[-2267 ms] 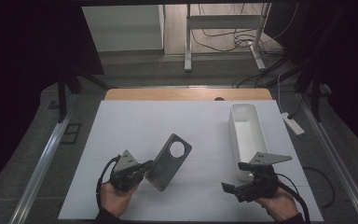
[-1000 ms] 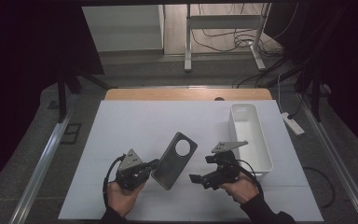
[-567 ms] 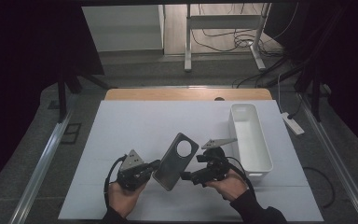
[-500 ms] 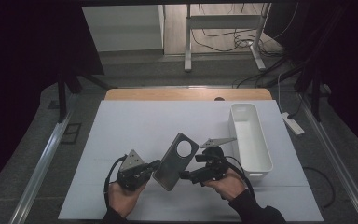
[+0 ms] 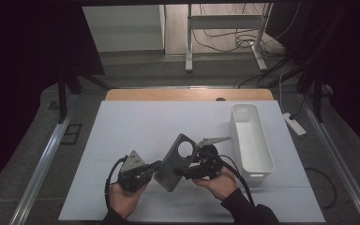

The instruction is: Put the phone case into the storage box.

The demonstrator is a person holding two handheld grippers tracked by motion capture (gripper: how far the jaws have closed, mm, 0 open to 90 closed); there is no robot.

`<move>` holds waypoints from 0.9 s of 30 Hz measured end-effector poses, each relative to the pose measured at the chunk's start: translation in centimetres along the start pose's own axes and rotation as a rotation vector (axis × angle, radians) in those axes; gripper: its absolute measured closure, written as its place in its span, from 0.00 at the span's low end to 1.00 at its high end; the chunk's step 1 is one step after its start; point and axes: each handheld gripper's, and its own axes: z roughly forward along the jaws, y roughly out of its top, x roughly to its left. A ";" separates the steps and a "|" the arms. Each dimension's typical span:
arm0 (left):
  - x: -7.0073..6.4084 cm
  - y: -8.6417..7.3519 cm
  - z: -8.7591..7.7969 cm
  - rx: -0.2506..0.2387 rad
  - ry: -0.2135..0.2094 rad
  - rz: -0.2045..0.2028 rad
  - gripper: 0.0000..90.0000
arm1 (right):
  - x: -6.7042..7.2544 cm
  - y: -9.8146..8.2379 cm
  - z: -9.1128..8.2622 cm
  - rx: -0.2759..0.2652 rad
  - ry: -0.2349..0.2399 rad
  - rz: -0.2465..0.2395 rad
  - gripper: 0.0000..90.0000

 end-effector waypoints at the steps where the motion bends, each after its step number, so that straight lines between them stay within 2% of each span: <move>1: 0.0 0.0 0.0 0.000 0.000 0.001 0.99 | 0.0 0.0 0.0 -0.004 0.007 0.004 0.31; 4: 0.0 0.0 0.0 0.001 0.000 0.002 0.99 | -0.1 0.1 0.1 0.002 0.013 0.016 0.41; 11: 0.0 0.0 0.0 -0.001 0.000 0.003 0.99 | -0.4 0.1 0.4 -0.003 0.070 0.045 0.60; 18: 0.0 0.0 0.0 -0.001 0.000 0.004 0.99 | -0.6 0.2 0.5 -0.013 0.105 0.076 0.72; 23: 0.0 0.0 0.0 -0.003 0.001 0.005 0.99 | -0.7 0.2 0.6 -0.020 0.114 0.096 0.79; 24: 0.0 0.0 0.0 -0.003 0.000 0.005 0.99 | -0.7 0.1 0.6 -0.020 0.116 0.107 0.83; 27: 0.0 -0.1 0.0 -0.004 -0.002 0.002 0.99 | -0.8 0.1 0.6 -0.027 0.120 0.114 0.86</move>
